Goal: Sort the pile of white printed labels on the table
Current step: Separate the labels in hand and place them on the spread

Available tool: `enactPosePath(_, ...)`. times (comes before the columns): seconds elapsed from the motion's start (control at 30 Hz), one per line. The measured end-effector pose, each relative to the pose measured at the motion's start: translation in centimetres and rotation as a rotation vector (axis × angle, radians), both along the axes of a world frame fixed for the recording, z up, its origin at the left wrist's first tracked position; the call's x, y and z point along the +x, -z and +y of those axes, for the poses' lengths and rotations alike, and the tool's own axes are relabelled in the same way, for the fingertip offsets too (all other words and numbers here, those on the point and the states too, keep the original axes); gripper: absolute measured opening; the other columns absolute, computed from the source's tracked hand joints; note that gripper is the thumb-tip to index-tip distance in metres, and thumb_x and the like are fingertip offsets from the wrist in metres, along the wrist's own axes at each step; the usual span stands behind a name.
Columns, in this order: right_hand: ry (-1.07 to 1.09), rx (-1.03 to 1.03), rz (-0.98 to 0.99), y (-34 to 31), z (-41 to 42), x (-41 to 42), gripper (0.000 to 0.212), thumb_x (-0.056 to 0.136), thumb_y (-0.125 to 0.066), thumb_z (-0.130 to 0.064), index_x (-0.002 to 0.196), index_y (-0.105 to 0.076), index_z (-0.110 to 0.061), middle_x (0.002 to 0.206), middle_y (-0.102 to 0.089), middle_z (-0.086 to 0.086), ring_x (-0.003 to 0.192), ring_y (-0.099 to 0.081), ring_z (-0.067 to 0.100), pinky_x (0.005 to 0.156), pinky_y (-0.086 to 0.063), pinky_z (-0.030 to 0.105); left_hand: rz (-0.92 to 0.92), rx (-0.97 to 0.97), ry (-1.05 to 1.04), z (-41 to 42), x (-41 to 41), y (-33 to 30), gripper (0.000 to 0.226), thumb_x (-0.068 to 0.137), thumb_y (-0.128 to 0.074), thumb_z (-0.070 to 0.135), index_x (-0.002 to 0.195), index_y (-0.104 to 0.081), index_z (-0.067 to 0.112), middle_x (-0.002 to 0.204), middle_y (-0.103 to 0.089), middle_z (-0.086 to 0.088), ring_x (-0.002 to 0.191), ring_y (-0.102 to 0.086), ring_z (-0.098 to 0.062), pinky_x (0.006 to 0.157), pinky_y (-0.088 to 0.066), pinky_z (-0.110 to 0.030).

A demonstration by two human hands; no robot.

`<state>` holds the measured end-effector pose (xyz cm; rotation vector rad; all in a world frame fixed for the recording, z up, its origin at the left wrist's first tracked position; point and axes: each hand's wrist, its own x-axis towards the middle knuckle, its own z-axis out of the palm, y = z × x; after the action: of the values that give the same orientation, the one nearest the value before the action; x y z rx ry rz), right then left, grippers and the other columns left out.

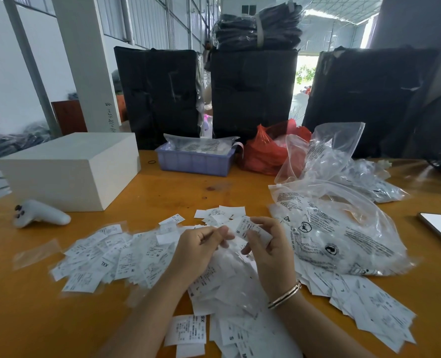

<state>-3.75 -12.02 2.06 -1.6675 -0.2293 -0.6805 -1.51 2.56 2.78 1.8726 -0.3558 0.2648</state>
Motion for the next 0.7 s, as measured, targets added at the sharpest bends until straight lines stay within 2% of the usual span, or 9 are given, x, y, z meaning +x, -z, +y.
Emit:
enactPosePath(0.17, -0.022, -0.026, 0.001, 0.03, 0.04, -0.12, 0.030, 0.088, -0.060, 0.000, 0.095, -0.053, -0.029, 0.088, -0.063, 0.004, 0.054, -0.063, 0.007, 0.053, -0.053, 0.023, 0.009, -0.008, -0.003, -0.03, -0.05, -0.05, 0.030, 0.080, -0.049, 0.054, 0.075, -0.069, 0.032, 0.070, -0.069, 0.021, 0.064, -0.055, -0.024, 0.055, -0.044, -0.010)
enactPosePath(0.27, -0.040, -0.055, 0.005, 0.09, 0.35, -0.19, 0.033, 0.087, -0.061, 0.001, 0.093, -0.054, -0.031, 0.087, -0.063, 0.001, 0.053, -0.063, 0.006, 0.052, -0.052, 0.020, 0.007, 0.012, -0.021, 0.02, 0.01, 0.07, 0.038, 0.075, -0.047, 0.063, 0.068, -0.066, 0.031, 0.064, -0.066, 0.023, 0.059, -0.056, -0.012, 0.053, -0.042, -0.005)
enactPosePath(0.37, -0.044, -0.072, 0.016, 0.11, 0.47, -0.17, 0.034, 0.086, -0.062, 0.001, 0.092, -0.054, -0.032, 0.086, -0.063, -0.003, 0.054, -0.063, 0.005, 0.051, -0.049, 0.014, -0.004, 0.022, -0.033, 0.12, 0.29, 0.37, 0.043, 0.073, -0.047, 0.067, 0.062, -0.066, 0.030, 0.061, -0.066, 0.005, 0.059, -0.052, -0.021, 0.052, -0.041, -0.009)
enactPosePath(0.43, -0.048, -0.094, 0.041, 0.10, 0.45, -0.16, 0.034, 0.086, -0.062, -0.001, 0.091, -0.053, -0.033, 0.085, -0.064, -0.005, 0.055, -0.064, 0.004, 0.052, -0.047, 0.012, -0.015, 0.013, -0.038, 0.16, 0.42, 0.52, 0.045, 0.070, -0.046, 0.071, 0.059, -0.067, 0.032, 0.060, -0.063, -0.009, 0.056, -0.051, -0.017, 0.051, -0.040, -0.010)
enactPosePath(0.47, -0.058, -0.100, 0.056, 0.11, 0.46, -0.16, 0.033, 0.087, -0.062, -0.002, 0.090, -0.053, -0.034, 0.084, -0.064, -0.005, 0.056, -0.064, 0.004, 0.052, -0.048, 0.013, -0.018, 0.007, -0.037, 0.14, 0.42, 0.53, 0.045, 0.069, -0.046, 0.071, 0.057, -0.067, 0.034, 0.057, -0.060, -0.010, 0.052, -0.049, -0.012, 0.050, -0.040, -0.010)
enactPosePath(0.6, -0.111, -0.154, 0.092, 0.17, 0.56, -0.27, 0.035, 0.085, -0.064, -0.002, 0.089, -0.054, -0.036, 0.078, -0.066, -0.006, 0.059, -0.065, 0.004, 0.058, -0.053, 0.021, -0.006, 0.000, -0.018, 0.00, 0.20, 0.26, 0.043, 0.070, -0.049, 0.069, 0.055, -0.064, 0.032, 0.049, -0.053, 0.008, 0.047, -0.046, -0.002, 0.050, -0.040, -0.009)
enactPosePath(0.7, -0.115, -0.123, 0.084, 0.16, 0.49, -0.10, 0.034, 0.085, -0.064, -0.002, 0.092, -0.055, -0.034, 0.076, -0.067, -0.005, 0.057, -0.065, 0.005, 0.055, -0.052, 0.019, 0.033, -0.017, 0.037, 0.08, -0.02, -0.06, 0.032, 0.073, -0.053, 0.063, 0.064, -0.068, 0.036, 0.058, -0.063, 0.017, 0.054, -0.055, 0.003, 0.055, -0.043, -0.007)
